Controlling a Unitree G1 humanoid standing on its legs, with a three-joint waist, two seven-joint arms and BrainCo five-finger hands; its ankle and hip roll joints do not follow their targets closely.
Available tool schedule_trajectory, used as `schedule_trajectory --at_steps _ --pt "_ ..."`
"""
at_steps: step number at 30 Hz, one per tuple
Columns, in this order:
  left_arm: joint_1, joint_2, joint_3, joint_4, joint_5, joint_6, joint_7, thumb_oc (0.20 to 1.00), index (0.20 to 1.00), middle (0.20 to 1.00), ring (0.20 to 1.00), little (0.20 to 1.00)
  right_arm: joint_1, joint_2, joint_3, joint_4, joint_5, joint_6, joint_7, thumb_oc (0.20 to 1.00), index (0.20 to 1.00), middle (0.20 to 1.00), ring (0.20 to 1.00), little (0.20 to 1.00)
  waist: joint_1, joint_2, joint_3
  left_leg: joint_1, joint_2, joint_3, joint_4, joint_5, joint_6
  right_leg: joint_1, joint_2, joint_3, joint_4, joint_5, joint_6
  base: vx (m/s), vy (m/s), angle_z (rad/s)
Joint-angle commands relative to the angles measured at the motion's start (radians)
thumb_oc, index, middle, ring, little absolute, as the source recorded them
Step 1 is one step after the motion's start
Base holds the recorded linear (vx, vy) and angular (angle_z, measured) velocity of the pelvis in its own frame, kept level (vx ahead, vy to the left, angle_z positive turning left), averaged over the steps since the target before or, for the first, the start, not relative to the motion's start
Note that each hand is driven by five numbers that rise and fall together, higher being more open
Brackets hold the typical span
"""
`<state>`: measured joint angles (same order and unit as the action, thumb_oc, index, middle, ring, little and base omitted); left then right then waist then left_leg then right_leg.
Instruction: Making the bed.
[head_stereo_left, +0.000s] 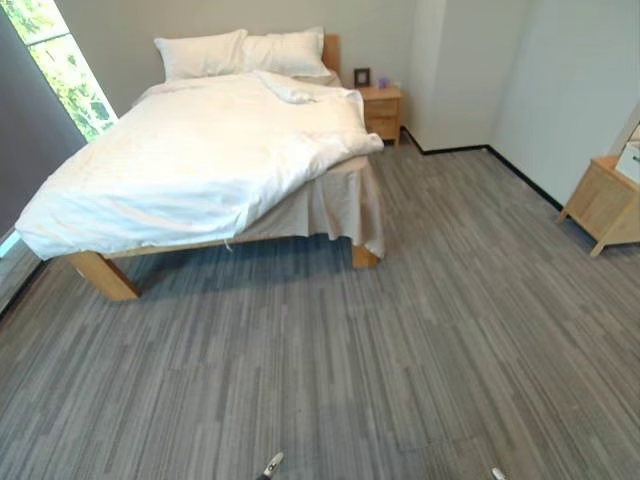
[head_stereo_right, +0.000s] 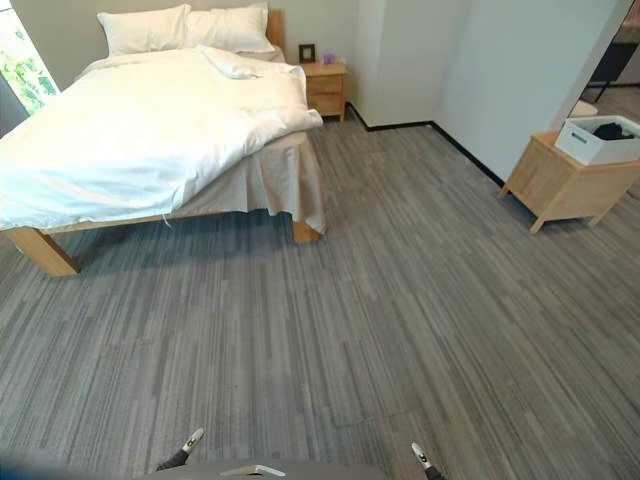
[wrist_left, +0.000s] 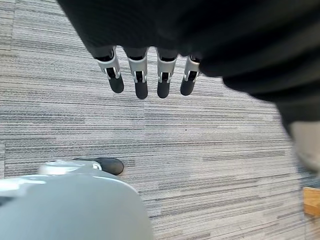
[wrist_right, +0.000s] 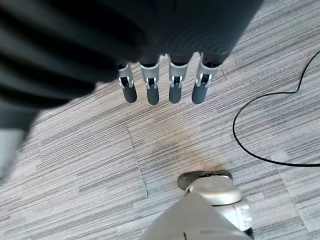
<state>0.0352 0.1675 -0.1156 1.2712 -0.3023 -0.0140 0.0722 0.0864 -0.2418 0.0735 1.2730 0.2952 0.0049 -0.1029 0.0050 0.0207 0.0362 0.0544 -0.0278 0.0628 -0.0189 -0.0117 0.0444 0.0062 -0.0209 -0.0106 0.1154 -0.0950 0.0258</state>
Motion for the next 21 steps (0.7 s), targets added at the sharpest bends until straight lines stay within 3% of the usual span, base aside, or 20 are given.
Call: schedule_trajectory --at_steps 1,6,10,11,12,17,21 --pt "-0.095 -0.009 0.018 0.023 0.001 -0.018 0.004 1.0 1.0 1.0 1.0 1.0 -0.063 -0.019 -0.027 0.018 0.035 -0.017 -0.004 1.0 1.0 1.0 1.0 1.0 0.01 -0.023 0.066 0.074 0.024 -0.089 -0.068 -0.014 -0.052 0.156 -0.04 0.031 -0.198 0.052 0.077 0.0 0.0 0.0" --pt "-0.113 0.016 0.025 -0.015 -0.02 -0.026 0.012 1.0 1.0 1.0 1.0 1.0 -0.075 -0.026 -0.055 -0.018 0.096 -0.028 -0.004 1.0 1.0 1.0 1.0 1.0 0.005 -0.02 0.063 0.078 0.023 -0.088 -0.068 -0.018 -0.052 0.157 -0.042 0.034 -0.198 0.052 0.08 0.02 0.01 0.03" --pt "-0.16 0.092 0.008 -0.161 -0.006 -0.042 0.032 1.0 1.0 1.0 1.0 1.0 -0.102 -0.06 -0.084 -0.217 0.152 -0.055 -0.019 1.0 1.0 1.0 1.0 1.0 -0.008 -0.013 0.062 0.081 0.024 -0.078 -0.068 -0.023 -0.056 0.152 -0.042 0.043 -0.198 0.054 0.086 0.01 0.035 -0.07" --pt "-0.167 0.147 0.003 -0.305 0.013 -0.058 0.041 1.0 1.0 1.0 1.0 1.0 -0.1 -0.084 -0.096 -0.393 0.159 -0.078 -0.022 1.0 1.0 1.0 1.0 1.0 -0.013 -0.008 0.065 0.079 0.024 -0.074 -0.068 -0.023 -0.057 0.148 -0.044 0.046 -0.196 0.058 0.089 -0.01 0.029 -0.12" --pt "-0.173 0.169 0.008 -0.351 0.016 -0.063 0.048 1.0 1.0 1.0 1.0 1.0 -0.1 -0.094 -0.099 -0.432 0.168 -0.085 -0.016 1.0 1.0 1.0 1.0 1.0 -0.012 -0.008 0.066 0.08 0.024 -0.074 -0.068 -0.023 -0.057 0.146 -0.045 0.045 -0.195 0.059 0.091 -0.01 0.033 -0.11" --pt "-0.184 0.201 0.03 -0.475 -0.004 -0.084 0.062 1.0 1.0 1.0 1.0 1.0 -0.094 -0.114 -0.1 -0.595 0.156 -0.106 -0.002 1.0 1.0 1.0 1.0 1.0 -0.011 -0.01 0.072 0.076 0.023 -0.071 -0.068 -0.023 -0.057 0.142 -0.046 0.044 -0.192 0.06 0.094 0.0 0.005 -0.02" --pt "-0.184 0.181 0.048 -0.555 -0.046 -0.106 0.082 1.0 1.0 1.0 1.0 1.0 -0.08 -0.104 -0.103 -0.709 0.108 -0.131 -0.022 1.0 1.0 1.0 1.0 1.0 -0.007 -0.013 0.077 0.07 0.021 -0.072 -0.068 -0.024 -0.054 0.138 -0.05 0.04 -0.192 0.06 0.096 0.0 0.0 0.0"
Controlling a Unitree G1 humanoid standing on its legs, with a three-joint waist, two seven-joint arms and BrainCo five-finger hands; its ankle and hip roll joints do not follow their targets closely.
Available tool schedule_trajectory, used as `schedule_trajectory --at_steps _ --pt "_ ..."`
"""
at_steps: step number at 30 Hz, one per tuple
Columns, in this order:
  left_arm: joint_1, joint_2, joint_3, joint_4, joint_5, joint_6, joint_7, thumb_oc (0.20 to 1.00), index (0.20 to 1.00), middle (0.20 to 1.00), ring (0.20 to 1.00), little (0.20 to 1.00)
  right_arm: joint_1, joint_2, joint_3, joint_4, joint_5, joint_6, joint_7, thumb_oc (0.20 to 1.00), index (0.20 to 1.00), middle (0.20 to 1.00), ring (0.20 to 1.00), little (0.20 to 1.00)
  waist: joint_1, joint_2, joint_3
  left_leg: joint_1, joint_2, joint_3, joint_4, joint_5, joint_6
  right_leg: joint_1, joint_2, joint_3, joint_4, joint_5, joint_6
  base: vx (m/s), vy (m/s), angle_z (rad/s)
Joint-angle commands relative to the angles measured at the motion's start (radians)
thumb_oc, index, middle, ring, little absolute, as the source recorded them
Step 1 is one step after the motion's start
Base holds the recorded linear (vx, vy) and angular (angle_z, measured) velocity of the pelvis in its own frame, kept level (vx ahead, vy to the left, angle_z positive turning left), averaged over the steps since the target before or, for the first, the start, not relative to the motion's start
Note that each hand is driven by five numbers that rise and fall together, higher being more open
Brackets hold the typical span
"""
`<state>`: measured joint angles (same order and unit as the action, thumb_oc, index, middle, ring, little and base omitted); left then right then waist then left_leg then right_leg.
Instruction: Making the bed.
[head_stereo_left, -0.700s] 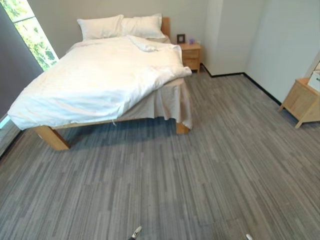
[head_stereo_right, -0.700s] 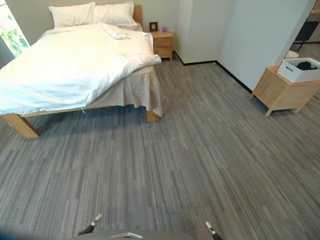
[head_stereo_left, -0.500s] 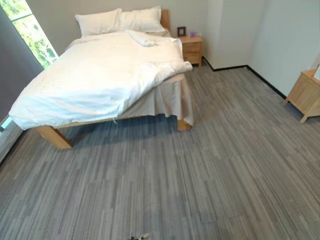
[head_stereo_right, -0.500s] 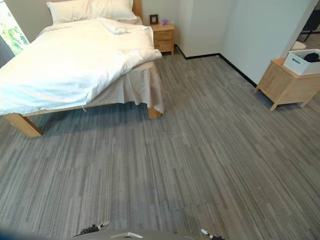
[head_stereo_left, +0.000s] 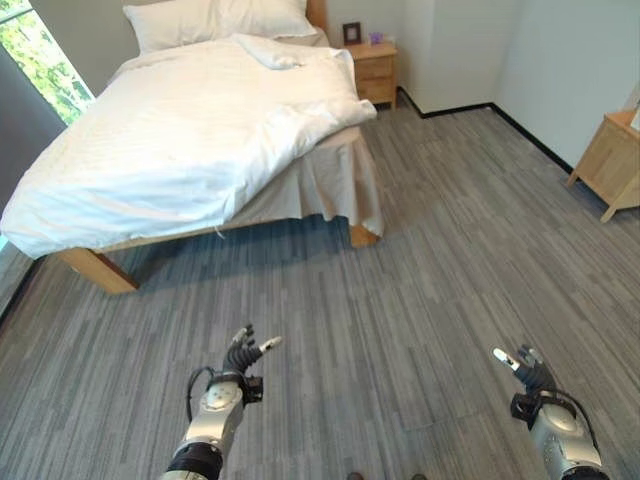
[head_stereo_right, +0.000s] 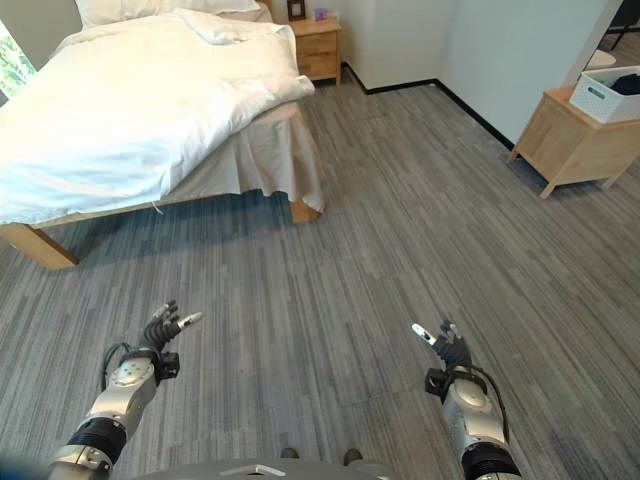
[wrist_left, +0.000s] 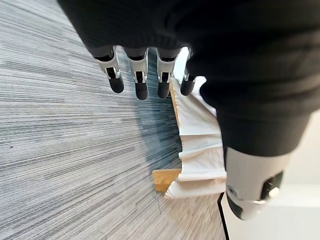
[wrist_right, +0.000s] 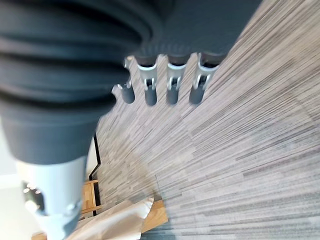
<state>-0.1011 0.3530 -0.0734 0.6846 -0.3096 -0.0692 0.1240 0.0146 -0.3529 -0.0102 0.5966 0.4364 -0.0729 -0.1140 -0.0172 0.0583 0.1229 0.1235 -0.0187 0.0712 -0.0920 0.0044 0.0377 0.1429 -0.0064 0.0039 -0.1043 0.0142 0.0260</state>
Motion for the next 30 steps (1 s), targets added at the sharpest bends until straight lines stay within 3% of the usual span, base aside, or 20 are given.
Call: schedule_trajectory --at_steps 1,12,24,30 --pt "-0.042 -0.013 0.011 0.006 -0.052 -0.054 0.034 1.0 1.0 1.0 1.0 1.0 -0.002 0.012 -0.018 -0.053 -0.053 -0.054 -0.015 1.0 1.0 1.0 1.0 1.0 0.017 -0.051 -0.01 -0.007 0.012 -0.08 0.005 -0.032 -0.048 -0.007 -0.065 0.026 0.032 -0.043 0.096 0.0 0.0 0.0" --pt "0.039 -0.082 0.047 -0.075 -0.12 -0.064 0.053 1.0 1.0 1.0 1.0 1.0 0.07 0.071 -0.001 -0.151 -0.104 -0.064 -0.022 1.0 1.0 1.0 1.0 1.0 0.021 -0.055 -0.005 0.002 0.007 -0.079 0.005 -0.045 -0.042 0.006 -0.072 0.015 0.034 -0.056 0.097 0.01 0.002 0.0" --pt "0.048 -0.045 0.073 -0.163 -0.103 -0.066 0.064 1.0 1.0 1.0 1.0 1.0 0.011 0.055 0.024 -0.175 -0.127 -0.054 -0.023 1.0 1.0 1.0 1.0 1.0 0.05 -0.062 -0.007 0.01 0.013 -0.057 0.005 -0.056 -0.042 0.001 -0.071 -0.006 0.052 -0.057 0.1 -0.01 0.0 0.01" --pt "0.057 -0.06 0.083 -0.19 -0.124 -0.064 0.068 1.0 1.0 1.0 1.0 1.0 0.028 0.058 0.022 -0.212 -0.127 -0.049 -0.023 1.0 1.0 1.0 1.0 1.0 0.041 -0.069 0.007 0.006 0.009 -0.048 0.005 -0.057 -0.042 -0.003 -0.073 -0.005 0.054 -0.057 0.101 0.0 0.004 -0.03"
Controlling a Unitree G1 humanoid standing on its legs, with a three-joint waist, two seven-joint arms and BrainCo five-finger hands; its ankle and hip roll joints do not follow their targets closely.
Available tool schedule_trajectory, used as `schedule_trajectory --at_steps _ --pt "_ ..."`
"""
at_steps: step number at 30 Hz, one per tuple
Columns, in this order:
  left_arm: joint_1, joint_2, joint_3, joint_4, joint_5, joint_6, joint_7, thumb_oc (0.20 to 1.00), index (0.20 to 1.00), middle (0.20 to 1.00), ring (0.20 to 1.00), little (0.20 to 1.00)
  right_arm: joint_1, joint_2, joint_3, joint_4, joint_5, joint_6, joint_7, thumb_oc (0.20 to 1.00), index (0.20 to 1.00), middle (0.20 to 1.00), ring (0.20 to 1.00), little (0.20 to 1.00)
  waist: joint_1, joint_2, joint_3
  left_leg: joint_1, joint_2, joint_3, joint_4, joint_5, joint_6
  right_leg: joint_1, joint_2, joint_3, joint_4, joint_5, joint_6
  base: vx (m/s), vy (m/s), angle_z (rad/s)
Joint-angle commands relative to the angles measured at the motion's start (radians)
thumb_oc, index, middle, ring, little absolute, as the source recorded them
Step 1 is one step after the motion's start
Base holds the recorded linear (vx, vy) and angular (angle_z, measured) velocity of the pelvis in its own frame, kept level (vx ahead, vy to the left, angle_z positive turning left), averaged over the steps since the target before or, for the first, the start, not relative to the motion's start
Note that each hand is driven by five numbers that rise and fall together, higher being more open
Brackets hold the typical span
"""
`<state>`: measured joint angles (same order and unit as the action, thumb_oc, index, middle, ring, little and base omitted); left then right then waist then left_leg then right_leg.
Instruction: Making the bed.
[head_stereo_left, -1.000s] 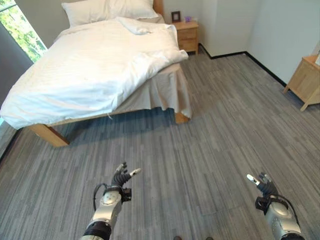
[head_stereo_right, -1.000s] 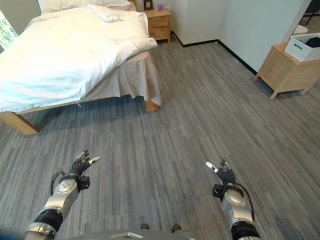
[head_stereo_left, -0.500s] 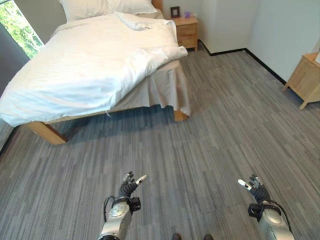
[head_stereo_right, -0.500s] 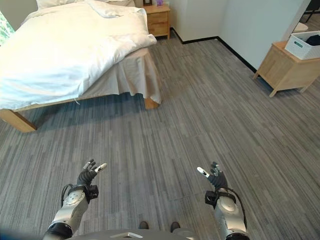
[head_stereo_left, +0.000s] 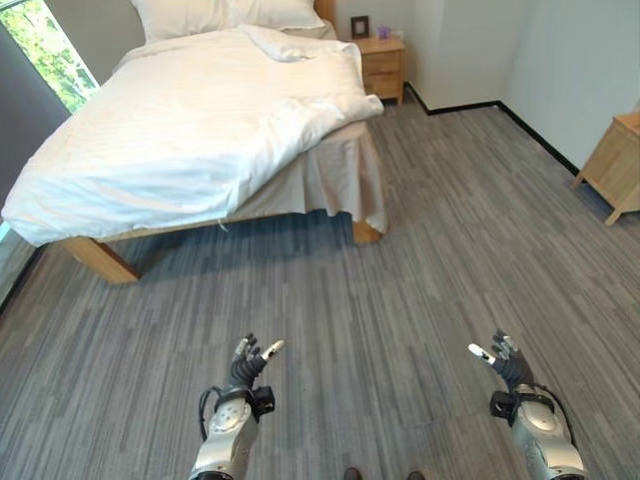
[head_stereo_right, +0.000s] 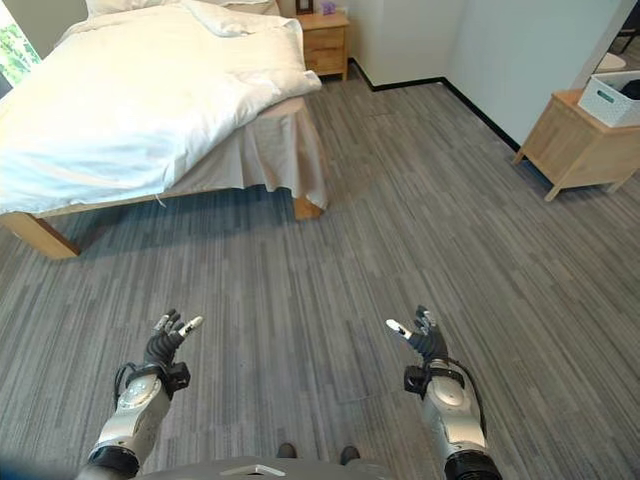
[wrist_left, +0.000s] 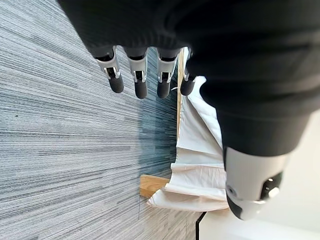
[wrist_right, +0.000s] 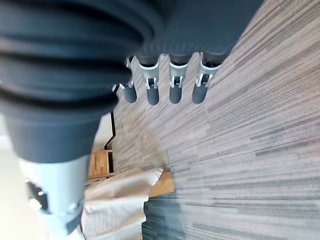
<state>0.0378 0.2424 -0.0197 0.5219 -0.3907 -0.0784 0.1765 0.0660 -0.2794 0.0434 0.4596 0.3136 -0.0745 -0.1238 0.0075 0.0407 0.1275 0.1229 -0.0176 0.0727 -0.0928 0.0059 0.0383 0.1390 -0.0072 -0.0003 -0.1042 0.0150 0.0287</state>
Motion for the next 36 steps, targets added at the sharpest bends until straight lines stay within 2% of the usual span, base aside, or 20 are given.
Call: schedule_trajectory --at_steps 1,8,13,14,15,16,18,20,21,22,23,24,25,28,30,31,33,34,35,36 --pt "-0.085 0.049 0.025 -0.03 -0.043 -0.054 0.016 1.0 1.0 1.0 1.0 1.0 -0.018 -0.014 -0.036 -0.08 0.0 -0.048 -0.017 1.0 1.0 1.0 1.0 1.0 0.014 -0.05 0.006 0.002 0.007 -0.052 0.006 -0.056 -0.043 -0.003 -0.075 0.001 0.054 -0.057 0.1 0.0 0.0 0.0" --pt "-0.11 0.05 0.014 -0.045 -0.037 -0.055 0.03 1.0 1.0 1.0 1.0 1.0 -0.01 -0.009 -0.052 -0.101 0.021 -0.056 -0.027 1.0 1.0 1.0 1.0 1.0 0.005 -0.052 0.013 -0.022 -0.006 -0.052 0.006 -0.056 -0.037 -0.025 -0.088 0.008 0.058 -0.058 0.111 0.03 0.029 0.02" --pt "-0.141 0.066 -0.004 -0.063 -0.034 -0.055 0.031 1.0 1.0 1.0 1.0 1.0 -0.065 -0.019 -0.029 -0.131 0.028 -0.069 -0.029 1.0 1.0 1.0 1.0 1.0 0.007 -0.046 0.046 -0.059 -0.015 -0.04 0.017 -0.063 -0.015 -0.149 -0.092 0.036 0.248 -0.066 0.134 -0.01 0.072 -0.07" --pt "-0.144 0.069 -0.009 -0.068 -0.028 -0.053 0.028 1.0 1.0 1.0 1.0 1.0 -0.071 -0.021 -0.025 -0.142 0.027 -0.071 -0.026 1.0 1.0 1.0 1.0 1.0 0.007 -0.047 0.057 -0.063 -0.017 -0.04 0.023 -0.066 -0.008 -0.182 -0.09 0.041 0.319 -0.048 0.141 0.04 0.074 -0.06" --pt "-0.148 0.079 -0.026 -0.084 -0.014 -0.047 0.017 1.0 1.0 1.0 1.0 1.0 -0.073 -0.02 -0.017 -0.163 0.022 -0.073 -0.018 1.0 1.0 1.0 1.0 1.0 0.0 -0.043 0.081 -0.061 -0.014 -0.055 0.039 -0.076 0.005 -0.252 -0.08 0.04 0.474 0.016 0.146 0.04 0.117 -0.02" --pt "-0.147 0.082 -0.027 -0.097 -0.011 -0.044 0.016 1.0 1.0 1.0 1.0 1.0 -0.073 -0.017 -0.01 -0.175 0.019 -0.072 -0.013 1.0 1.0 1.0 1.0 1.0 -0.001 -0.038 0.098 -0.06 -0.009 -0.055 0.045 -0.079 0.013 -0.312 -0.082 0.024 0.581 0.046 0.144 0.06 0.124 -0.11" --pt "-0.137 0.084 -0.04 -0.113 0.004 -0.034 0.0 1.0 1.0 1.0 1.0 1.0 -0.064 -0.014 0.005 -0.202 0.006 -0.066 0.0 1.0 1.0 1.0 1.0 1.0 -0.019 -0.009 0.133 -0.031 0.02 -0.067 0.044 -0.077 0.015 -0.429 -0.069 0.007 0.717 0.044 0.137 0.22 0.082 -0.01" --pt "-0.133 0.084 -0.045 -0.111 0.007 -0.034 0.0 1.0 1.0 1.0 1.0 1.0 -0.058 -0.008 0.006 -0.207 0.008 -0.065 0.003 1.0 1.0 1.0 1.0 1.0 -0.027 -0.008 0.135 -0.006 0.024 -0.073 0.037 -0.076 0.008 -0.449 -0.073 -0.005 0.689 0.034 0.136 0.24 -0.007 0.17" --pt "-0.131 0.082 -0.052 -0.109 0.009 -0.035 -0.002 1.0 1.0 1.0 1.0 1.0 -0.05 -0.003 0.007 -0.208 0.009 -0.063 0.007 1.0 1.0 1.0 1.0 1.0 -0.04 -0.008 0.137 0.024 0.027 -0.083 0.031 -0.076 -0.003 -0.455 -0.067 -0.011 0.614 0.026 0.131 0.37 -0.097 0.16" --pt "-0.13 0.079 -0.066 -0.104 0.013 -0.037 -0.009 1.0 1.0 1.0 1.0 1.0 -0.037 -0.003 0.005 -0.208 0.015 -0.062 0.009 1.0 1.0 1.0 1.0 1.0 -0.064 -0.012 0.141 0.069 0.025 -0.109 0.016 -0.085 -0.023 -0.45 -0.06 -0.01 0.452 0.03 0.135 0.36 -0.094 0.21" --pt "-0.13 0.079 -0.066 -0.104 0.013 -0.037 -0.009 1.0 1.0 1.0 1.0 1.0 -0.037 -0.004 0.005 -0.208 0.015 -0.062 0.009 1.0 1.0 1.0 1.0 1.0 -0.065 -0.012 0.142 0.07 0.025 -0.11 0.016 -0.085 -0.023 -0.448 -0.06 -0.011 0.45 0.031 0.135 0.5 -0.164 0.24" --pt "-0.139 0.079 -0.078 -0.09 0.026 -0.036 -0.015 1.0 1.0 1.0 1.0 1.0 -0.028 -0.008 0.0 -0.203 0.016 -0.065 0.004 1.0 1.0 1.0 1.0 1.0 -0.097 -0.02 0.14 0.102 0.022 -0.14 0.006 -0.084 -0.045 -0.466 -0.04 0.03 0.243 0.07 0.151 0.42 -0.149 0.37" --pt "-0.145 0.083 -0.086 -0.086 0.036 -0.036 -0.022 1.0 1.0 1.0 1.0 1.0 -0.018 -0.011 -0.005 -0.21 0.026 -0.064 0.006 1.0 1.0 1.0 1.0 1.0 -0.116 -0.015 0.136 0.123 0.029 -0.158 0.006 -0.092 -0.058 -0.474 -0.03 0.045 0.165 0.106 0.165 0.54 -0.205 0.49" --pt "-0.153 0.082 -0.101 -0.088 0.051 -0.035 -0.031 1.0 1.0 1.0 1.0 1.0 -0.011 -0.026 -0.007 -0.214 0.021 -0.055 0.019 1.0 1.0 1.0 1.0 1.0 -0.134 -0.016 0.119 0.164 0.048 -0.178 0.006 -0.1 -0.078 -0.484 -0.041 0.016 0.127 0.153 0.178 0.34 -0.149 0.74" --pt "-0.153 0.082 -0.101 -0.088 0.051 -0.035 -0.03 1.0 1.0 1.0 1.0 1.0 -0.012 -0.026 -0.006 -0.214 0.021 -0.055 0.019 1.0 1.0 1.0 1.0 1.0 -0.137 -0.014 0.12 0.165 0.05 -0.18 0.006 -0.1 -0.078 -0.482 -0.041 0.013 0.128 0.152 0.178 0.25 -0.153 0.9" --pt "-0.132 0.063 -0.1 -0.1 0.046 -0.036 -0.042 1.0 1.0 1.0 1.0 1.0 -0.01 -0.042 -0.005 -0.205 0.014 -0.055 0.035 1.0 1.0 1.0 1.0 1.0 -0.132 -0.004 0.098 0.169 0.101 -0.184 0.112 -0.006 -0.119 -0.451 -0.019 0.005 0.178 0.13 0.136 0.48 -0.335 0.32" --pt "-0.122 0.05 -0.097 -0.112 0.022 -0.033 -0.042 1.0 1.0 1.0 1.0 1.0 -0.024 -0.063 -0.002 -0.208 0.021 -0.053 0.035 1.0 1.0 1.0 1.0 1.0 -0.124 -0.009 0.093 0.095 0.121 -0.164 0.339 0.113 -0.143 -0.397 -0.015 -0.028 0.195 0.09 0.098 0.42 -0.335 0.27" --pt "-0.122 0.05 -0.097 -0.112 0.022 -0.033 -0.042 1.0 1.0 1.0 1.0 1.0 -0.024 -0.062 -0.002 -0.208 0.021 -0.053 0.035 1.0 1.0 1.0 1.0 1.0 -0.126 -0.012 0.092 0.091 0.118 -0.167 0.339 0.116 -0.143 -0.399 -0.018 -0.028 0.194 0.092 0.099 0.42 -0.5 0.38" --pt "-0.115 0.044 -0.099 -0.13 0.004 -0.022 -0.066 1.0 1.0 1.0 1.0 1.0 -0.026 -0.081 -0.005 -0.218 0.05 -0.057 0.042 1.0 1.0 1.0 1.0 1.0 -0.107 -0.056 0.111 -0.043 0.15 -0.07 0.662 0.175 -0.123 -0.298 -0.026 -0.046 0.182 0.051 0.048 0.28 -0.383 0.26" --pt "-0.116 0.044 -0.099 -0.13 0.004 -0.022 -0.066 1.0 1.0 1.0 1.0 1.0 -0.026 -0.081 -0.005 -0.218 0.05 -0.057 0.042 1.0 1.0 1.0 1.0 1.0 -0.108 -0.058 0.109 -0.047 0.148 -0.072 0.663 0.177 -0.122 -0.301 -0.029 -0.047 0.18 0.053 0.048 0.29 -0.382 0.28"
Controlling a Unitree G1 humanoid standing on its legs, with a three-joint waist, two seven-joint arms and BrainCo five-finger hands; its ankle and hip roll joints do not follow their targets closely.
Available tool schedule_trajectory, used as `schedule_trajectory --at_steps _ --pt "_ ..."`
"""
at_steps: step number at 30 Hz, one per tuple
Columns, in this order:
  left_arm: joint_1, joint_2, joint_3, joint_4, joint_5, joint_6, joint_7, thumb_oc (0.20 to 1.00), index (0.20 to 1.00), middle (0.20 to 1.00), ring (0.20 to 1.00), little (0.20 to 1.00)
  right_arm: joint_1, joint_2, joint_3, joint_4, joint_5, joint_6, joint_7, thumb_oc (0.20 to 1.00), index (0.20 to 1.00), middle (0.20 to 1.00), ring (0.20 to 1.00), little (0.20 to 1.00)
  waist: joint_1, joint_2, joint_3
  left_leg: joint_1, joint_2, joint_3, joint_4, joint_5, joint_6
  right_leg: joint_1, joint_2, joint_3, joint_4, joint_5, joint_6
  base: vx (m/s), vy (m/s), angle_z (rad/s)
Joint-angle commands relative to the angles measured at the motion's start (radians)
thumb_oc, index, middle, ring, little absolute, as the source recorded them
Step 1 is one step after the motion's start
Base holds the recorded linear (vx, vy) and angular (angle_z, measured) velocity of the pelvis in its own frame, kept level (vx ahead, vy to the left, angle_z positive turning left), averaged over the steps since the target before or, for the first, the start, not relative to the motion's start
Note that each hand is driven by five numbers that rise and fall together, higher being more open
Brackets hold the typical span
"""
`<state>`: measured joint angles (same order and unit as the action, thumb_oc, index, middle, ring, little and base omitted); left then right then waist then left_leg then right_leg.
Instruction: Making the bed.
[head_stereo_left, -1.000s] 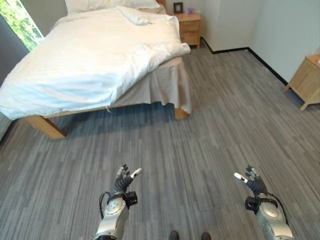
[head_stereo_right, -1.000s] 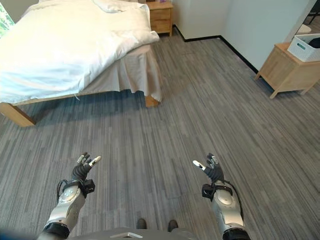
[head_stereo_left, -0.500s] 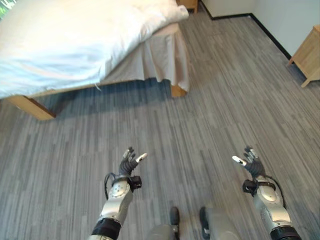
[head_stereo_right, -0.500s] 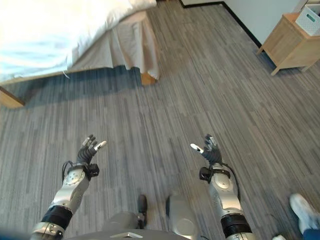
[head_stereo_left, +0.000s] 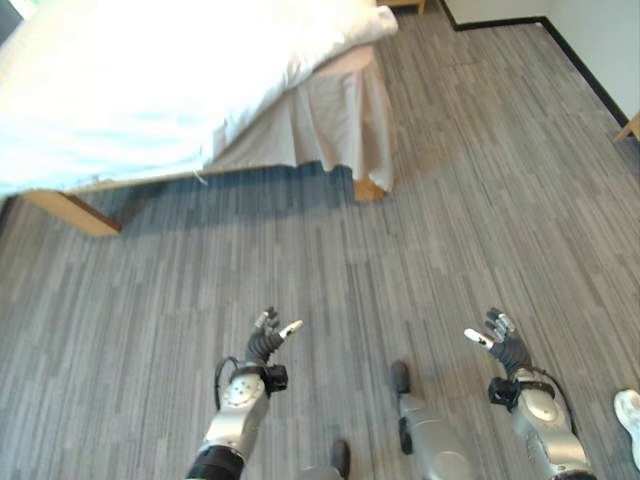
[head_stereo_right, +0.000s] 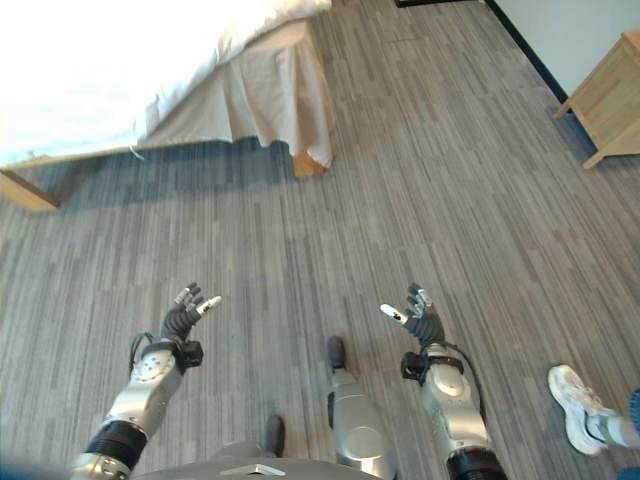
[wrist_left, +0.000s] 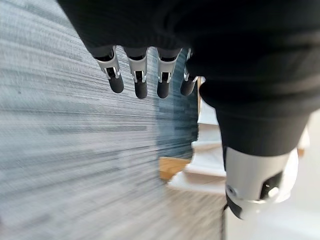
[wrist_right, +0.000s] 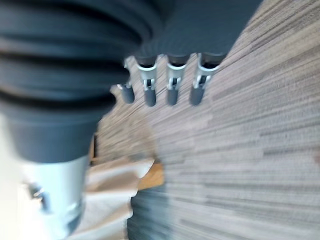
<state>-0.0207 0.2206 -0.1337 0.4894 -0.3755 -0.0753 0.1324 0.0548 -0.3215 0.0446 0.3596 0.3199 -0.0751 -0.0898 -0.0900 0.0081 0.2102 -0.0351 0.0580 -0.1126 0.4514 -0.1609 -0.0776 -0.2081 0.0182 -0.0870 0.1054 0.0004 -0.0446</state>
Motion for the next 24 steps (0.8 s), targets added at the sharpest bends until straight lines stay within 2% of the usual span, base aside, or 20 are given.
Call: schedule_trajectory --at_steps 1,2,3,4,5,7,8,9,10,11,14,15,16,17,18,19,20,21,22,24 --pt "-0.057 0.066 0.015 -0.098 -0.011 -0.025 -0.022 1.0 1.0 1.0 1.0 1.0 -0.015 -0.038 -0.006 -0.118 0.043 -0.056 0.008 1.0 1.0 1.0 1.0 1.0 -0.011 -0.026 0.026 0.109 0.071 0.113 0.119 0.344 -0.006 0.046 -0.055 0.04 -0.029 0.068 0.122 0.32 -0.393 0.09" --pt "-0.064 0.073 0.015 -0.107 -0.007 -0.018 -0.037 1.0 1.0 1.0 1.0 1.0 -0.002 -0.06 -0.018 -0.103 0.033 -0.047 -0.001 1.0 1.0 1.0 1.0 1.0 0.037 -0.07 0.069 -0.05 0.111 0.23 0.277 0.29 0.022 0.148 -0.06 0.038 -0.033 0.006 0.079 0.33 -0.392 0.08" --pt "-0.064 0.073 0.015 -0.107 -0.007 -0.018 -0.037 1.0 1.0 1.0 1.0 1.0 -0.002 -0.06 -0.018 -0.103 0.033 -0.047 -0.001 1.0 1.0 1.0 1.0 1.0 0.037 -0.071 0.068 -0.05 0.11 0.23 0.276 0.291 0.022 0.148 -0.061 0.039 -0.033 0.006 0.079 0.56 -0.492 0.08" --pt "-0.073 0.062 -0.001 -0.099 -0.026 -0.013 -0.055 1.0 1.0 1.0 1.0 1.0 0.015 -0.071 -0.036 -0.101 0.02 -0.033 -0.014 1.0 1.0 1.0 1.0 1.0 0.051 -0.069 0.077 -0.146 0.138 0.283 0.217 0.275 0.005 0.211 -0.073 0.029 -0.048 -0.022 0.082 0.23 -0.101 0.42" --pt "-0.074 0.063 -0.001 -0.099 -0.026 -0.013 -0.055 1.0 1.0 1.0 1.0 1.0 0.015 -0.07 -0.037 -0.102 0.02 -0.033 -0.014 1.0 1.0 1.0 1.0 1.0 0.05 -0.072 0.074 -0.147 0.134 0.285 0.211 0.28 0.006 0.208 -0.077 0.03 -0.05 -0.02 0.082 0.51 -0.154 0.62" --pt "-0.078 0.057 -0.031 -0.102 -0.04 -0.019 -0.098 1.0 1.0 1.0 1.0 1.0 0.041 -0.068 -0.067 -0.118 0.039 -0.036 0.002 1.0 1.0 1.0 1.0 1.0 0.057 -0.053 0.055 -0.194 0.119 0.361 -0.004 0.292 -0.019 0.271 -0.083 0.012 -0.08 -0.043 0.09 0.41 -0.064 0.13" --pt "-0.078 0.057 -0.032 -0.102 -0.04 -0.02 -0.098 1.0 1.0 1.0 1.0 1.0 0.042 -0.068 -0.068 -0.118 0.039 -0.036 0.002 1.0 1.0 1.0 1.0 1.0 0.057 -0.055 0.055 -0.189 0.114 0.363 -0.01 0.293 -0.019 0.273 -0.087 0.011 -0.082 -0.044 0.091 0.46 -0.053 0.15" --pt "-0.073 0.056 -0.042 -0.092 -0.052 -0.014 -0.136 1.0 1.0 1.0 1.0 1.0 0.053 -0.065 -0.073 -0.115 0.038 -0.034 0.017 1.0 1.0 1.0 1.0 1.0 0.067 -0.036 0.036 -0.214 0.055 0.431 -0.174 0.297 -0.016 0.328 -0.065 0.002 -0.102 -0.064 0.101 0.34 -0.038 0.39" --pt "-0.073 0.056 -0.043 -0.092 -0.053 -0.014 -0.136 1.0 1.0 1.0 1.0 1.0 0.055 -0.065 -0.074 -0.115 0.038 -0.034 0.017 1.0 1.0 1.0 1.0 1.0 0.069 -0.041 0.035 -0.204 0.047 0.436 -0.194 0.307 -0.014 0.329 -0.071 0.004 -0.105 -0.062 0.103 0.64 -0.036 0.67" --pt "-0.058 0.057 -0.041 -0.094 -0.034 -0.008 -0.153 1.0 1.0 1.0 1.0 1.0 0.061 -0.057 -0.073 -0.115 0.018 -0.026 0.027 1.0 1.0 1.0 1.0 1.0 0.079 -0.023 0.007 -0.207 0.005 0.482 -0.316 0.309 -0.002 0.376 -0.05 0.002 -0.12 -0.079 0.112 0.33 0.013 0.33" --pt "-0.034 0.066 -0.04 -0.114 -0.024 0.001 -0.171 1.0 1.0 1.0 1.0 1.0 0.065 -0.052 -0.075 -0.123 0.004 -0.016 0.043 1.0 1.0 1.0 1.0 1.0 0.091 -0.019 -0.014 -0.177 -0.011 0.499 -0.36 0.324 0.002 0.419 -0.06 0.004 -0.117 -0.093 0.122 0.54 0.054 -0.07" --pt "-0.008 0.08 -0.041 -0.129 -0.032 0.006 -0.207 1.0 1.0 1.0 1.0 1.0 0.065 -0.043 -0.06 -0.133 -0.007 -0.012 0.068 1.0 1.0 1.0 1.0 1.0 0.08 -0.016 -0.041 -0.11 -0.044 0.498 -0.388 0.252 0.051 0.436 -0.088 -0.006 -0.079 -0.108 0.146 0.34 0.089 -0.23" --pt "-0.008 0.08 -0.041 -0.13 -0.032 0.006 -0.207 1.0 1.0 1.0 1.0 1.0 0.065 -0.043 -0.06 -0.133 -0.007 -0.012 0.068 1.0 1.0 1.0 1.0 1.0 0.079 -0.016 -0.041 -0.109 -0.045 0.498 -0.388 0.252 0.051 0.438 -0.089 -0.007 -0.078 -0.109 0.146 0.49 0.132 -0.18" --pt "-0.003 0.08 -0.044 -0.134 -0.046 0.013 -0.223 1.0 1.0 1.0 1.0 1.0 0.064 -0.035 -0.053 -0.129 -0.012 -0.008 0.074 1.0 1.0 1.0 1.0 1.0 0.083 -0.02 -0.053 -0.085 -0.062 0.502 -0.411 0.244 0.07 0.425 -0.106 -0.011 -0.014 -0.077 0.168 0.38 0.145 -0.15" --pt "0.008 0.095 -0.042 -0.136 -0.035 0.019 -0.242 1.0 1.0 1.0 1.0 1.0 0.066 -0.009 -0.045 -0.119 -0.003 -0.002 0.086 1.0 1.0 1.0 1.0 1.0 0.086 -0.027 -0.065 -0.014 -0.093 0.509 -0.462 0.209 0.11 0.363 -0.136 0.0 0.193 0.03 0.207 0.48 0.18 -0.34" --pt "0.01 0.102 -0.045 -0.142 -0.03 0.022 -0.244 1.0 1.0 1.0 1.0 1.0 0.07 -0.001 -0.042 -0.121 0.012 0.001 0.096 1.0 1.0 1.0 1.0 1.0 0.08 -0.022 -0.058 0.018 -0.096 0.499 -0.474 0.198 0.124 0.326 -0.135 0.013 0.312 0.097 0.221 0.33 0.14 -0.45" --pt "0.01 0.102 -0.045 -0.142 -0.03 0.022 -0.244 1.0 1.0 1.0 1.0 1.0 0.07 -0.001 -0.042 -0.121 0.012 0.001 0.096 1.0 1.0 1.0 1.0 1.0 0.081 -0.022 -0.058 0.018 -0.097 0.5 -0.475 0.198 0.125 0.323 -0.136 0.015 0.316 0.096 0.221 0.29 0.094 -0.27" --pt "0.007 0.128 -0.051 -0.158 -0.036 0.025 -0.255 1.0 1.0 1.0 1.0 1.0 0.081 0.005 -0.042 -0.13 0.017 0.004 0.114 1.0 1.0 1.0 1.0 1.0 0.054 0.007 -0.026 0.094 -0.083 0.456 -0.501 0.176 0.144 0.21 -0.135 0.026 0.535 0.151 0.22 0.27 0.066 0.15" --pt "-0.001 0.14 -0.053 -0.165 -0.047 0.027 -0.262 1.0 1.0 1.0 1.0 1.0 0.085 0.005 -0.043 -0.131 0.013 0.002 0.116 1.0 1.0 1.0 1.0 1.0 0.033 0.03 -0.009 0.111 -0.063 0.437 -0.504 0.171 0.144 0.14 -0.108 0.056 0.614 0.138 0.207 0.27 0.059 0.65" --pt "-0.009 0.15 -0.06 -0.157 -0.045 0.027 -0.273 1.0 1.0 1.0 1.0 1.0 0.09 0.006 -0.046 -0.13 0.012 0.002 0.116 1.0 1.0 1.0 1.0 1.0 0.007 0.03 0.007 0.135 -0.069 0.401 -0.51 0.163 0.142 0.067 -0.087 0.099 0.663 0.087 0.2 0.26 -0.034 1.29"
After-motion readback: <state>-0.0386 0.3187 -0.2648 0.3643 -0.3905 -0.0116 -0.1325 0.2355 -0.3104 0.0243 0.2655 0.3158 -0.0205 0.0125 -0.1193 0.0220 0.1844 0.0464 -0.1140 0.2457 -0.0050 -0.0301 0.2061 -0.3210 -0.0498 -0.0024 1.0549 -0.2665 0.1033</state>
